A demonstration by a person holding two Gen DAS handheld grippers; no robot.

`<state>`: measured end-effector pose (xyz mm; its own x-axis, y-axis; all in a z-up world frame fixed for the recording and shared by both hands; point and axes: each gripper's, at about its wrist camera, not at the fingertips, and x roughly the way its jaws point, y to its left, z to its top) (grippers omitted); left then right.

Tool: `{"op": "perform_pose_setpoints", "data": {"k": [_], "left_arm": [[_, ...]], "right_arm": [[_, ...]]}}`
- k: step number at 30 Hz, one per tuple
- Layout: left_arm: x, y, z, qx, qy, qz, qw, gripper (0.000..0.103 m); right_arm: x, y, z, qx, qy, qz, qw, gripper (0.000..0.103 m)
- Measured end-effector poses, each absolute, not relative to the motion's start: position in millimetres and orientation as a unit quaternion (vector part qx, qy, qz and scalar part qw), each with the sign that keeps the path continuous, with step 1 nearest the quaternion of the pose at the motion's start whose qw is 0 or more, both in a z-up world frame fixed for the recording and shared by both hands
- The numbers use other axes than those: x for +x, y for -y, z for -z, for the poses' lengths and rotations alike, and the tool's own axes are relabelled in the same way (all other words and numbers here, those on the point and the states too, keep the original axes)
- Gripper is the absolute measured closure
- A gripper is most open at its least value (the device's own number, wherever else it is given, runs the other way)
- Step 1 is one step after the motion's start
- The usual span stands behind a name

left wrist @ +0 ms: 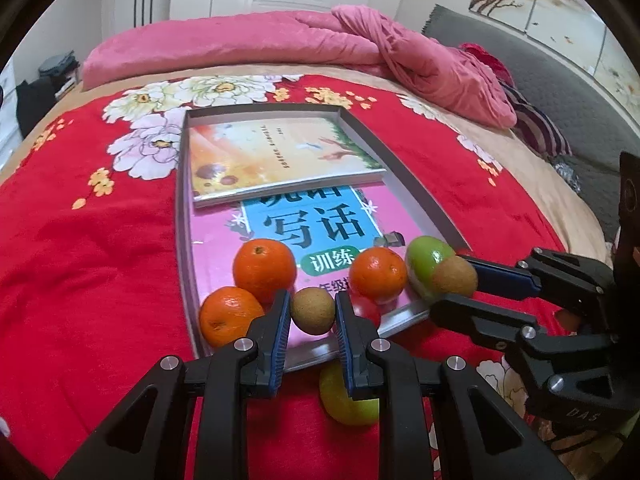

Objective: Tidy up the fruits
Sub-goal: 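Lift and carry both held kiwis over the tray rim, then lower the kiwis into the tray and open both grippers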

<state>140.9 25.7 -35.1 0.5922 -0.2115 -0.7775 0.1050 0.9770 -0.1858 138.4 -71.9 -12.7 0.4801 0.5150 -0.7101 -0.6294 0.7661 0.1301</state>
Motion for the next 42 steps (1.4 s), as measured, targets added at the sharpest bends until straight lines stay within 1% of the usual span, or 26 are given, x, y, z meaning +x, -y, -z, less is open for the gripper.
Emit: {"op": "perform_pose_setpoints", "data": {"k": [18, 31, 42], "left_arm": [[147.2, -27.6, 50.1, -0.060, -0.461, 0.084, 0.881, 0.080], [145.9, -28.9, 51.6, -0.063, -0.465, 0.083, 0.879, 0.080], [145.9, -29.2, 51.8, -0.065, -0.465, 0.084, 0.879, 0.080]], "right_arm": [[142.4, 51.2, 30.3, -0.130, -0.395, -0.337, 0.844, 0.075], [141.6, 42.8, 40.9, -0.147, -0.401, -0.340, 0.838, 0.075], [139.4, 45.4, 39.3, -0.140, -0.399, -0.337, 0.841, 0.075]]}}
